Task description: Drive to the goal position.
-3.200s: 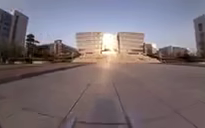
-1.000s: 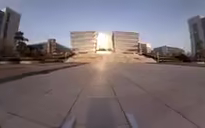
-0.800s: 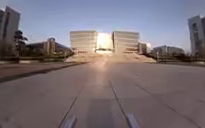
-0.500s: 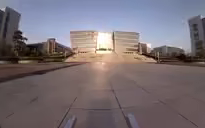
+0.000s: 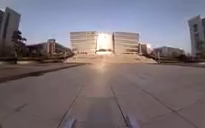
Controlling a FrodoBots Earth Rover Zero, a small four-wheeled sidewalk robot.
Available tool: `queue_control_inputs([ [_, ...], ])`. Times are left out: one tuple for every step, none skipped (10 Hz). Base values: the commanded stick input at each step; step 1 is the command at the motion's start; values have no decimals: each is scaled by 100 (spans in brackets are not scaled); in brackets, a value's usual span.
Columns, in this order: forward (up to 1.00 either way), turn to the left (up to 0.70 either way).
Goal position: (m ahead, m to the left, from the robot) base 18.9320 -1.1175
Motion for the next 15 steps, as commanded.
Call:
queue_control_inputs([
  [70, 0],
  [70, 0],
  [70, 0],
  [70, 0],
  [70, 0],
  [70, 0],
  [70, 0],
  [70, 0],
  [70, 0],
  [70, 0],
  [70, 0],
  [70, 0],
  [70, 0],
  [70, 0],
  [70, 0],
])
